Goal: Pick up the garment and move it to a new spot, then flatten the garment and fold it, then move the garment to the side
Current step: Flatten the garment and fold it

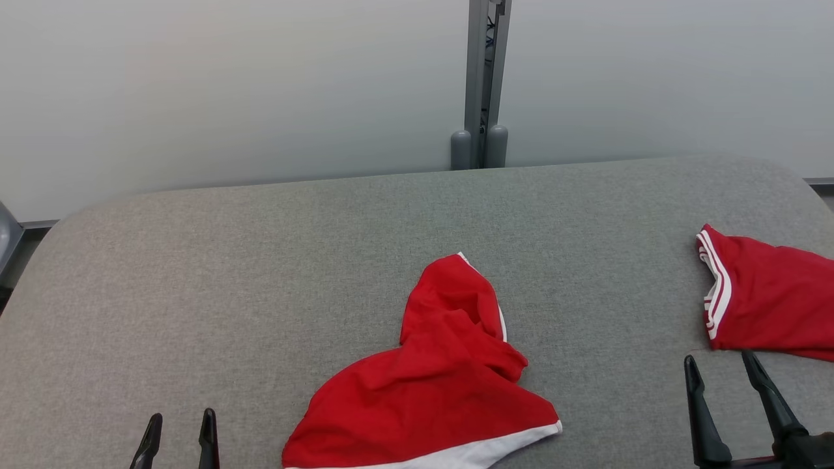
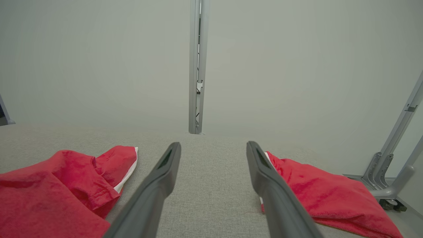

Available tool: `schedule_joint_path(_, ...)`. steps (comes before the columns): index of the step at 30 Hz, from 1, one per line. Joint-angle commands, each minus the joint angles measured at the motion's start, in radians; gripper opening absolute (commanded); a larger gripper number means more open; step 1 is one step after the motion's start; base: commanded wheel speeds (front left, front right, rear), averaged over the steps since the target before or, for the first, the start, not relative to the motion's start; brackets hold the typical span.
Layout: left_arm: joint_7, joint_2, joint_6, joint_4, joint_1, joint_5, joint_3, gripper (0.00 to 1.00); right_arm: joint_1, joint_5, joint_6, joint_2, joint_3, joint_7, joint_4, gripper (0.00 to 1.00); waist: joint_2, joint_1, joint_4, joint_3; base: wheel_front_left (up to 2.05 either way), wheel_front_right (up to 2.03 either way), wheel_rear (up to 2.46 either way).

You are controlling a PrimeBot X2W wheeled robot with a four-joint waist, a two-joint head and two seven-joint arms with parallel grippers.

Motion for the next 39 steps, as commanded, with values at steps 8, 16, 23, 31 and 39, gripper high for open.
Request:
schedule_joint_path(8, -0.001, -0.013, -0.050, 0.048, 0.017, -0.014, -0.005, 1.00, 0.016, 0.076, 0.000, -0.043, 0.144, 0.000, 0.115, 1.00, -0.0001, 0.0000, 0.000, -0.002, 0.00, 0.00, 0.00)
schedule_joint_path(16, 0.232, 0.050, -0.072, 0.129, -0.020, -0.158, -0.116, 1.00, -0.116, 0.150, 0.000, -0.247, 0.419, 0.156, 0.236, 1.00, -0.0001, 0.0000, 0.013, 0.057, 0.00, 0.00, 0.00)
schedule_joint_path(23, 0.360, 0.076, -0.073, 0.113, -0.088, -0.298, -0.181, 1.00, -0.233, 0.204, 0.000, -0.292, 0.555, 0.203, 0.274, 1.00, -0.0001, 0.0000, 0.034, 0.155, 0.00, 0.00, 0.00)
schedule_joint_path(31, 0.368, 0.113, -0.072, 0.119, -0.147, -0.369, -0.250, 1.00, -0.308, 0.232, 0.000, -0.285, 0.610, 0.178, 0.332, 1.00, -0.0001, 0.0000, 0.054, 0.233, 0.00, 0.00, 0.00)
schedule_joint_path(39, 0.358, 0.136, -0.072, 0.139, -0.166, -0.431, -0.304, 1.00, -0.341, 0.257, 0.000, -0.279, 0.641, 0.139, 0.363, 0.69, -0.0001, 0.0000, 0.056, 0.259, 0.00, 0.00, 0.00)
